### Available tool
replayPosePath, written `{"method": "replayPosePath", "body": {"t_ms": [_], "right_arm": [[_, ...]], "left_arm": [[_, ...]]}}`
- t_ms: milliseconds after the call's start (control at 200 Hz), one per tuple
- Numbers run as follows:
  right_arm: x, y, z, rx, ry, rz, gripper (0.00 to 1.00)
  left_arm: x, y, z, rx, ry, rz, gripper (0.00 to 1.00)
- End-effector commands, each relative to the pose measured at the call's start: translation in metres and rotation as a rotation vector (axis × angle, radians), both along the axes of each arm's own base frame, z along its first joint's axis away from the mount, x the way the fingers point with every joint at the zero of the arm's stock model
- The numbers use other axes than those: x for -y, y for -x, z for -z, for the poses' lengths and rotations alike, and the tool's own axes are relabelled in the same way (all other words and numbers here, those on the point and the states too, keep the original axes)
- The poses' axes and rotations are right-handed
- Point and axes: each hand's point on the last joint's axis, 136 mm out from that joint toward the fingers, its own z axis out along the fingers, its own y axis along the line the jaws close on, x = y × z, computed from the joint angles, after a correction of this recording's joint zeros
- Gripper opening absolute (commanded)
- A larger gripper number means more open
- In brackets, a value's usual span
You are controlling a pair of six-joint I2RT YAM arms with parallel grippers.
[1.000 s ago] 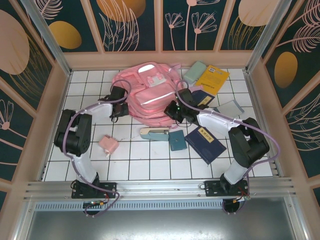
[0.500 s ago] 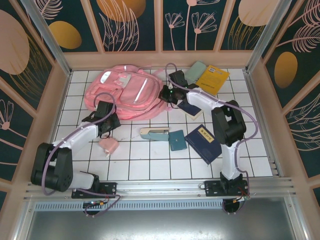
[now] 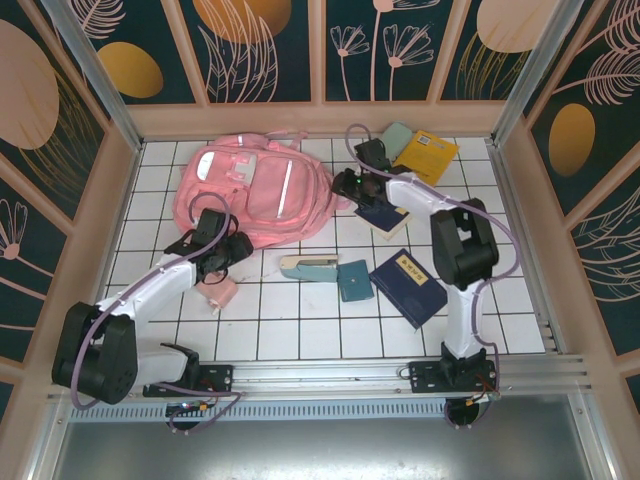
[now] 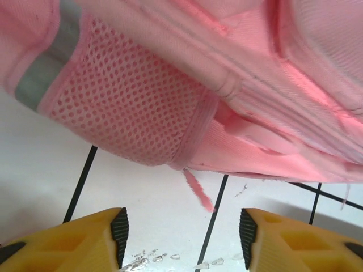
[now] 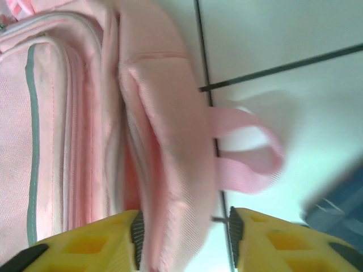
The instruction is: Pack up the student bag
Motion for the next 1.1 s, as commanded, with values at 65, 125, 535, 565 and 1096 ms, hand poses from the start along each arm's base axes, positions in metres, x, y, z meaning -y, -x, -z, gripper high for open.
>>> {"method": "replayPosePath", "body": {"t_ms": [65, 125, 535, 565, 1096], "right_arm": [[0.054, 0.028, -0.041, 0.119, 0.077, 0.147, 0.55], [0.077, 0.043, -0.038, 0.132, 0.116, 0.213, 0.64], [0.168, 0.052, 0.009, 0.048, 0.181, 0.445, 0.77], [0.171, 0.048, 0.015, 0.032, 0.179, 0.458, 0.77], [0.179, 0.021, 0.093, -0.138, 0.343, 0.296, 0.47]], "left_arm": [[0.027, -0.026, -0.057, 0.148, 0.063, 0.117, 0.67], [0.042, -0.035, -0.075, 0.209, 0.106, 0.161, 0.68], [0.149, -0.081, -0.117, 0.328, 0.287, 0.381, 0.73], [0.154, -0.084, -0.117, 0.327, 0.288, 0.388, 0.73], [0.247, -0.128, -0.068, 0.241, 0.268, 0.574, 0.69]]}}
